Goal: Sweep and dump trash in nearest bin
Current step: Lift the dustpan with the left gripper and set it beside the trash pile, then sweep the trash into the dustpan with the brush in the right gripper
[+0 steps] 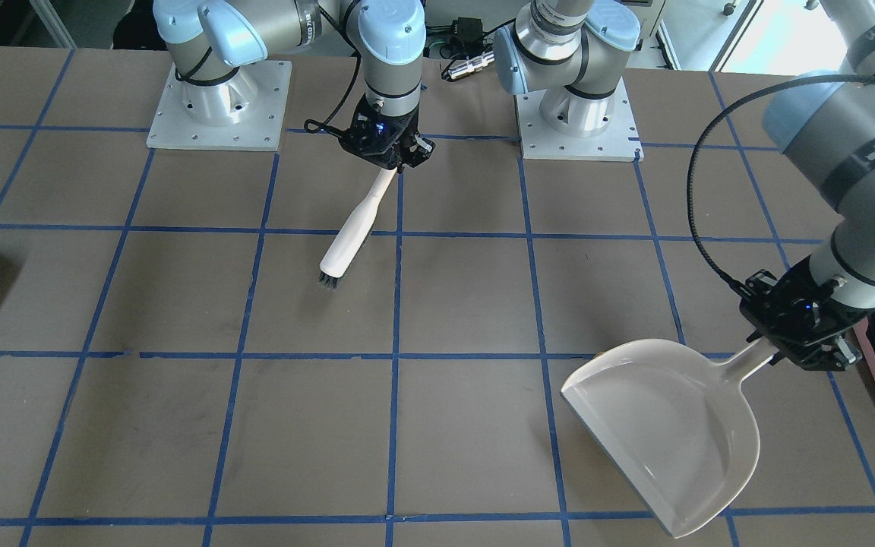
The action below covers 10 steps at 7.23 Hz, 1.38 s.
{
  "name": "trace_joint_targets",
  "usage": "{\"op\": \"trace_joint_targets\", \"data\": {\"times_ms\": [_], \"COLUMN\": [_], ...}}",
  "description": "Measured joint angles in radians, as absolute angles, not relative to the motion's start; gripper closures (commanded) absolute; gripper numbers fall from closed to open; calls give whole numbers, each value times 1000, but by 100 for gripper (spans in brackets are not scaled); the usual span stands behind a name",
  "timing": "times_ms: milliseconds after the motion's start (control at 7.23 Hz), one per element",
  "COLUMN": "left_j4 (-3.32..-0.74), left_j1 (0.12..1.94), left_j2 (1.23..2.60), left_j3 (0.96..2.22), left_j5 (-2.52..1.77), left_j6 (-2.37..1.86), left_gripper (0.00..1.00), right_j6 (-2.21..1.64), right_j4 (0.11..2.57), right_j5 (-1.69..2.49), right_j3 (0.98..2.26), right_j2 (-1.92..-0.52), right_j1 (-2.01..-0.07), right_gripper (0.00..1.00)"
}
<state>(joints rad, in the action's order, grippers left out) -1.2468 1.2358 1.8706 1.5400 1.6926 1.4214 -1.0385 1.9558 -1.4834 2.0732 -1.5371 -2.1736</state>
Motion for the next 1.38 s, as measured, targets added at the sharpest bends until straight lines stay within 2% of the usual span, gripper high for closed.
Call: {"op": "trace_joint_targets", "data": {"times_ms": [415,829,1106,1382], "left_j4": [-1276,-1283,-1284,-1282], "left_j1": [1104,982,946,940], "left_j2": [1892,1956,2037,2098], "left_j3": [1519,1418,1366,1345], "left_j5": [1642,1613,1615,1610], "left_j6": [1797,2093,2168,2170], "left_gripper": [100,100,100,100], "right_j6": [-1039,-1036,-1033,-1038], "right_j4": [1958,1946,1922,1880], "right_j5": [-1483,-1472,-1479,-1502], "right_j3": [2068,2000,1875,1690], "right_j2": [-1537,-1504,-1418,-1282], "right_j1": [-2174,-2178,-2182,-2183], "right_gripper": [100,100,100,100]}}
